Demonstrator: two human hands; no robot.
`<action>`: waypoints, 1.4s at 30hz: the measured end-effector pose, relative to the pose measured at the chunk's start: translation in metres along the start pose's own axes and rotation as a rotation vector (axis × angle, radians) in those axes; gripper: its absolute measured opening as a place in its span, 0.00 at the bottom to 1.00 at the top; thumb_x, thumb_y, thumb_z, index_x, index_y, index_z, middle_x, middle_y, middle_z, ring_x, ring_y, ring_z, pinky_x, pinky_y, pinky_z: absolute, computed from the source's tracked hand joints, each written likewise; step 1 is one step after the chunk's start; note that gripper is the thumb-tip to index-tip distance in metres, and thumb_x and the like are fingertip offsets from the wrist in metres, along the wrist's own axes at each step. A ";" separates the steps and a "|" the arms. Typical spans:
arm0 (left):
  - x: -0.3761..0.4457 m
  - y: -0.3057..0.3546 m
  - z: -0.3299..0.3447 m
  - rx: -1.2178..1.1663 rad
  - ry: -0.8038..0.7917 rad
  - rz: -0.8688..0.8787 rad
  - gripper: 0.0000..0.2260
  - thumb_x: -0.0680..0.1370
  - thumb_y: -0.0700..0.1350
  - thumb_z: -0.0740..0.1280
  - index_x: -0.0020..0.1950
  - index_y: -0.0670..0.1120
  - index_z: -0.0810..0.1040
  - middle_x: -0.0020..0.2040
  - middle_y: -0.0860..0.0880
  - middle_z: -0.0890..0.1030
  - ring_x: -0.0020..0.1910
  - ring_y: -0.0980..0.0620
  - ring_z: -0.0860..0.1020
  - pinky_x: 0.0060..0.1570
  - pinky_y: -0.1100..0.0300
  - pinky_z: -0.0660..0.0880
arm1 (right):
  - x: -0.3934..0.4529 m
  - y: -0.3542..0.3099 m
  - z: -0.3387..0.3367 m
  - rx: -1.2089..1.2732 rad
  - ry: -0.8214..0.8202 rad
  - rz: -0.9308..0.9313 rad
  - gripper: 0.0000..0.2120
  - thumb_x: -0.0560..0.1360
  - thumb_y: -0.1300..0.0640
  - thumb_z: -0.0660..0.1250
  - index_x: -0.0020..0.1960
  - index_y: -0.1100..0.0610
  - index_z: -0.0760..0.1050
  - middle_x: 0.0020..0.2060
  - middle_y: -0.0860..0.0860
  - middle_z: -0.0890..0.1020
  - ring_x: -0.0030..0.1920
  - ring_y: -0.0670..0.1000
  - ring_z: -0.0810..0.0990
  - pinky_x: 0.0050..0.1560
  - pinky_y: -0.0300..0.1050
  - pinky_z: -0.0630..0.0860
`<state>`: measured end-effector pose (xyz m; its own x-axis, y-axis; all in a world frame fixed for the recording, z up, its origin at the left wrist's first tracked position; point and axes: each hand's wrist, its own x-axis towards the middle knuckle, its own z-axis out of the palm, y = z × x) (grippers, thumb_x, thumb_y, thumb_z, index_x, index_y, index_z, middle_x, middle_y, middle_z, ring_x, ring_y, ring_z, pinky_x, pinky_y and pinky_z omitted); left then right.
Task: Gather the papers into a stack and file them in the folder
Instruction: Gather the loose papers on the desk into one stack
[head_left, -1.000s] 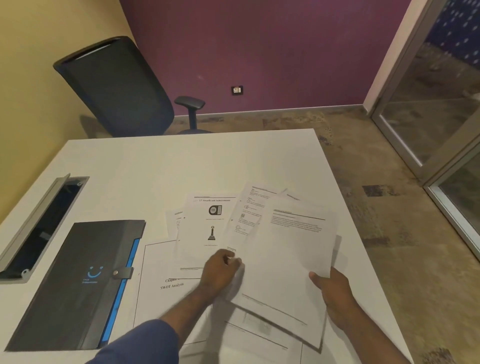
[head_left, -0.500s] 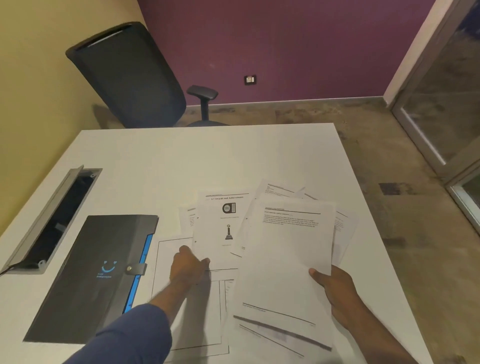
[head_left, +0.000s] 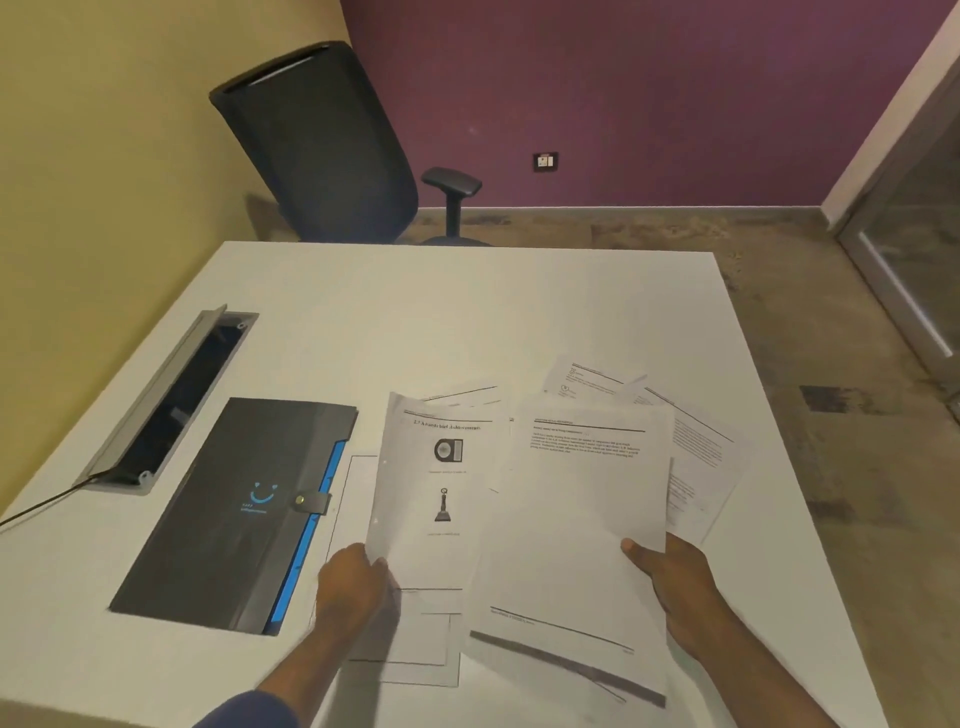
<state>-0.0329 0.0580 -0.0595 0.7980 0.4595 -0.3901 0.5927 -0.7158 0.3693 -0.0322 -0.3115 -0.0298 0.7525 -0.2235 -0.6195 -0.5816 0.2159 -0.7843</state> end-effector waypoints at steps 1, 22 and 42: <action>-0.003 -0.005 -0.002 0.085 0.043 -0.028 0.14 0.78 0.51 0.63 0.50 0.41 0.81 0.49 0.44 0.81 0.48 0.45 0.77 0.49 0.52 0.78 | -0.002 0.001 0.004 -0.010 -0.013 0.000 0.08 0.73 0.65 0.72 0.49 0.54 0.82 0.45 0.52 0.86 0.47 0.57 0.84 0.56 0.54 0.78; -0.018 0.012 -0.084 -0.428 0.187 -0.191 0.22 0.72 0.31 0.67 0.65 0.36 0.69 0.52 0.39 0.77 0.47 0.40 0.77 0.45 0.53 0.73 | -0.029 -0.008 0.037 -0.014 -0.134 0.037 0.08 0.74 0.65 0.71 0.50 0.55 0.82 0.43 0.52 0.87 0.44 0.55 0.85 0.42 0.46 0.79; -0.063 0.065 -0.166 -0.688 -0.227 0.168 0.10 0.81 0.38 0.64 0.61 0.47 0.78 0.55 0.49 0.83 0.53 0.52 0.81 0.54 0.60 0.77 | -0.055 -0.068 0.062 0.209 -0.358 -0.026 0.11 0.76 0.65 0.67 0.57 0.61 0.80 0.52 0.57 0.86 0.48 0.55 0.86 0.42 0.48 0.82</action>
<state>-0.0263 0.0697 0.1296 0.8857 0.1994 -0.4192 0.4590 -0.2418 0.8549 -0.0153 -0.2544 0.0595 0.8474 0.1050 -0.5205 -0.5136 0.4111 -0.7532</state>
